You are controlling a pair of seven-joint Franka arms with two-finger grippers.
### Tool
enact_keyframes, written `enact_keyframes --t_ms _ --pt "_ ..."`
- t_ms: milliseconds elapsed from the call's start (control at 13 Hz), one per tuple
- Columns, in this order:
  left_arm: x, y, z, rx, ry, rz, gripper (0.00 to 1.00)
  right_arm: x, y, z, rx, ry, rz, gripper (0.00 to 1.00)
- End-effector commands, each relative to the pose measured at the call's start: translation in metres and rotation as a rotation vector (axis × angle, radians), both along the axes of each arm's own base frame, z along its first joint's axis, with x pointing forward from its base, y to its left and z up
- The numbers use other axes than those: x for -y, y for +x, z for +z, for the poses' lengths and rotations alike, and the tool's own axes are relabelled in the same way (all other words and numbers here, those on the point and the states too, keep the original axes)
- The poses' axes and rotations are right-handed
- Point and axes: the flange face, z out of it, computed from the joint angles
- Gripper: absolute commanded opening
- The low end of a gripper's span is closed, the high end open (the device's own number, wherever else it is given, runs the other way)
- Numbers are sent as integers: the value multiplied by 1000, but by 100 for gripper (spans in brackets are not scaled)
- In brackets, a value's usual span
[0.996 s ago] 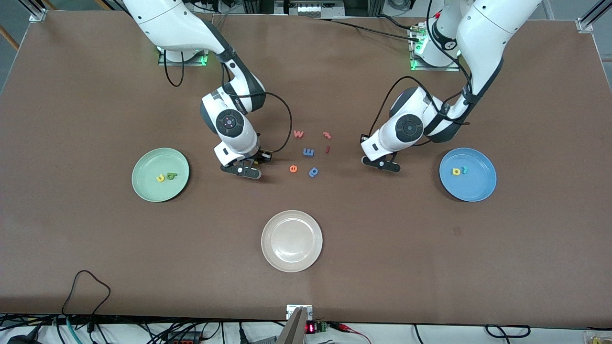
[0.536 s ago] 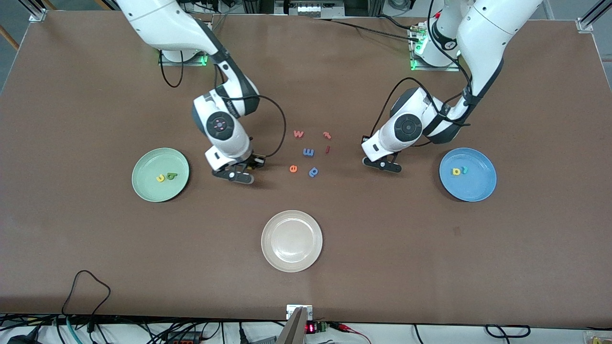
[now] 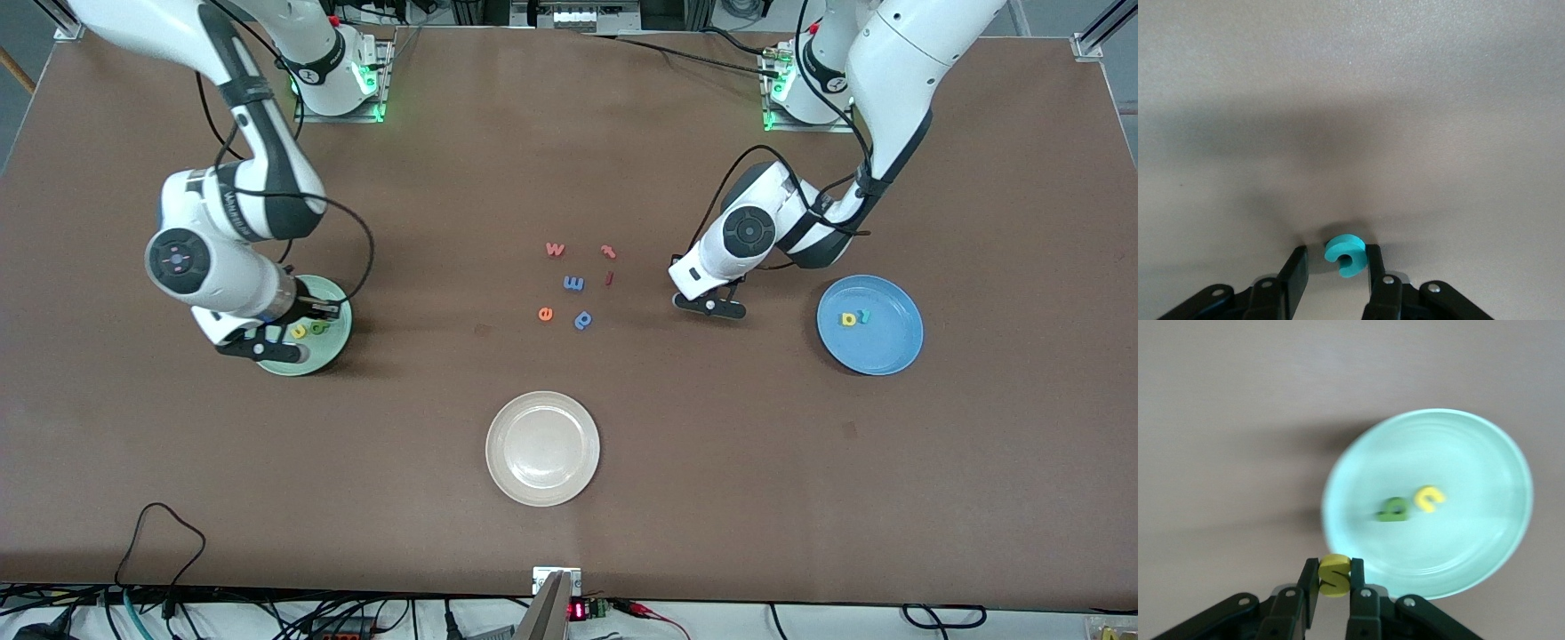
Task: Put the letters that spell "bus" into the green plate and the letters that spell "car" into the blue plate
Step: 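Drop 's' on the green plate while the left gripper carries 'c' toward the blue plate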
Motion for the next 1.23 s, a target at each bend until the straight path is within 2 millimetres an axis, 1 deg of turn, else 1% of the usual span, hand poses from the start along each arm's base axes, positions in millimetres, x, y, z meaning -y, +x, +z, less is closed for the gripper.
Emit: enact_keyframes --t_ms 0,77,153,230,307,383,460,536,690,766,843,920,996,1073,1150 --pt "-2 4 -5 28 1 -3 36 30 -2 -32 -46 13 19 2" --pt "-1 4 -5 30 -1 -4 33 31 -2 -36 -47 13 19 9" --pt "-1 5 -5 30 -1 -2 30 32 -2 -39 -52 14 19 22" --pt "-1 5 -4 31 -2 -2 27 34 -2 -39 -52 14 16 50" --pt "-1 5 -4 32 -3 -2 24 38 -1 -37 -49 14 11 80" --pt "-2 6 -4 34 -3 0 20 38 -1 -28 -41 14 12 100" --pt "-4 7 -4 34 -3 5 16 38 2 -12 -17 16 18 100" --pt "-6 9 -4 34 -3 9 11 38 4 9 12 17 21 100" --pt "-11 12 -1 40 -2 17 7 40 5 66 46 17 17 100" --pt "-15 17 5 51 -1 24 7 42 5 100 60 16 12 100" --pt "-29 30 21 78 3 45 6 42 6 135 71 15 12 100" --pt "-45 38 35 89 21 65 6 45 7 171 82 12 8 100" --pt "-63 45 46 89 47 87 6 53 7 199 83 10 0 100" --pt "-95 56 58 97 64 135 6 62 7 227 85 13 13 100" --pt "-125 63 64 81 79 141 6 73 5 248 83 13 36 100"
